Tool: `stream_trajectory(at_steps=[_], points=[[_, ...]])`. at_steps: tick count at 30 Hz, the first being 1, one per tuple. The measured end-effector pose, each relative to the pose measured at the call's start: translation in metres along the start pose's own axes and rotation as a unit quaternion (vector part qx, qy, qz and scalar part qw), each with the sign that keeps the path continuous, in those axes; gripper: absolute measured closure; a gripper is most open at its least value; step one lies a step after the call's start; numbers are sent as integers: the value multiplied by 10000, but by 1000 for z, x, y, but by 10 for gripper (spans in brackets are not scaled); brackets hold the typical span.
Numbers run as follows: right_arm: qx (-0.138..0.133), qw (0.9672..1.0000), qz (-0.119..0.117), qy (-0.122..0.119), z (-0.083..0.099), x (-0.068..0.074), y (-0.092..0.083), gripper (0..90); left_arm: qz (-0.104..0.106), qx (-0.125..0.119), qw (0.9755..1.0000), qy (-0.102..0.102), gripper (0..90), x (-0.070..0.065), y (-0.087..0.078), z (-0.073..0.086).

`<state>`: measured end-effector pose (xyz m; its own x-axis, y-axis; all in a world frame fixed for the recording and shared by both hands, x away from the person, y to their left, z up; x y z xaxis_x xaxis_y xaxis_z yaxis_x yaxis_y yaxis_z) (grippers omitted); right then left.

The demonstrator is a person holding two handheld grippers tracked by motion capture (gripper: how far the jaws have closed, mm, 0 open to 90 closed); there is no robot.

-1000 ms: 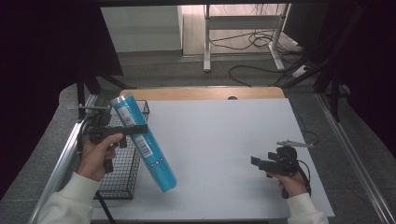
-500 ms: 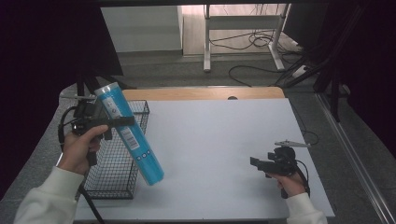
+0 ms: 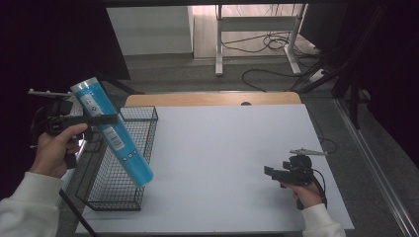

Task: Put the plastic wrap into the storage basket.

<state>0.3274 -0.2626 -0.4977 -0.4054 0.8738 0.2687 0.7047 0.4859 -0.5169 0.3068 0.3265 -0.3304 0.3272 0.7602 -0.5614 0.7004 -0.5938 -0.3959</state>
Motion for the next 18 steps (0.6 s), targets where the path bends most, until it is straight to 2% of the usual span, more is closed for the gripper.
stream_trajectory(at_steps=[6,10,14,18], points=[[-7,10000,11,-4,0,-1,0,144,-251,-25,9997,-10,319,19,-14,0],[14,10000,23,-3,0,0,1,144,-427,40,9991,-46,319,30,-13,5],[17,10000,29,-48,0,1,1,144,-634,139,9979,3,319,40,-9,10],[9,10000,28,-29,0,0,1,144,-728,255,9970,24,319,46,-5,15]])
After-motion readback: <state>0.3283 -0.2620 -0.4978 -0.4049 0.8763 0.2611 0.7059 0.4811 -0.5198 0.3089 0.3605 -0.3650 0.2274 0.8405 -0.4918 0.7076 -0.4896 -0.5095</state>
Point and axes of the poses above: each handheld gripper's, and its own axes: y roughly forward along the jaws, z roughly out of its underside, x roughly to its left, the point moved 2 cm from there along y, roughly forward along the jaws, and after that the axes turned 12 degrees about -x, right-handed, at the moved point
